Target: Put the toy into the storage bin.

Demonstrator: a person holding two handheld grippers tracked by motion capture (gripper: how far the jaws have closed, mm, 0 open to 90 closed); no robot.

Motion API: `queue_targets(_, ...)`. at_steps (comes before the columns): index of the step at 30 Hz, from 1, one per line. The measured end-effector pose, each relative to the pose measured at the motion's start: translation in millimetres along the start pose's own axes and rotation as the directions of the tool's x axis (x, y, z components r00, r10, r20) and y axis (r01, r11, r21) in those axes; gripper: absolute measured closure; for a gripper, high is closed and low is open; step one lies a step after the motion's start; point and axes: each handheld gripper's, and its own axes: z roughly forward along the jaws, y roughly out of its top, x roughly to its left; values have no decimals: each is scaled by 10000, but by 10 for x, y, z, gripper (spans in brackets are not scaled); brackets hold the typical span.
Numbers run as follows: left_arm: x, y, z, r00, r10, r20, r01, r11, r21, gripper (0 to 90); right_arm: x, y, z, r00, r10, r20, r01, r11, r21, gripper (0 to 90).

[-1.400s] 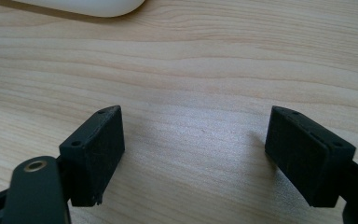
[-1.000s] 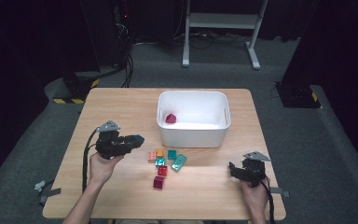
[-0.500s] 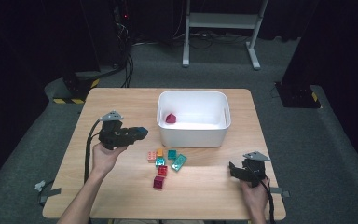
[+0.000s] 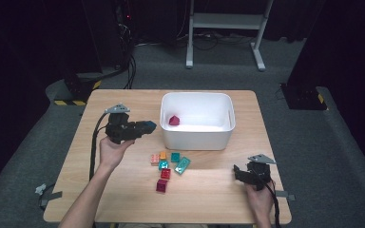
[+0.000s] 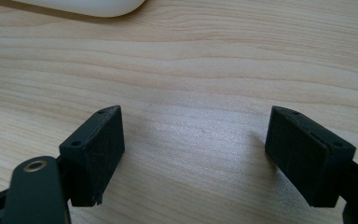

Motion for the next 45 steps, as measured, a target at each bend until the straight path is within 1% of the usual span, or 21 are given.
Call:
queue_targets(9,-18,138,50,9999,106,22,-106,9999,-21,588,0,1,0,10000,-13,2,13,10000,0,195)
queue_targets(14,-25,229,77,9999,23,123,-22,10000,-81,588,-1,1,1,10000,-19,2,19,10000,-3,195)
queue_targets(19,-56,352,139,9997,227,60,-227,9997,-66,588,-1,1,0,10000,-20,2,20,10000,-1,195)
queue_targets(23,-94,439,220,9992,406,36,-406,9992,11,588,-1,1,0,10000,-18,2,18,10000,-1,195)
queue_targets(28,-131,541,336,9990,457,25,-457,9990,35,587,0,1,0,10000,-21,2,21,10000,-1,195)
queue_targets(30,-145,578,380,9984,560,14,-560,9984,13,587,0,1,0,10000,-20,2,20,10000,-2,195)
queue_targets(34,-154,635,485,9984,564,29,-565,9983,119,587,0,1,0,10000,-17,2,17,10000,0,195)
queue_targets(35,-159,648,513,9985,541,10,-541,9984,148,587,0,1,0,10000,-20,2,20,10000,-1,195)
queue_targets(40,-187,688,649,9974,707,-121,-703,9971,285,586,0,1,0,10000,-17,2,17,10000,-1,195)
queue_targets(45,-186,692,808,9979,643,-113,-637,9968,481,586,-1,1,0,10000,-21,3,21,10000,0,195)
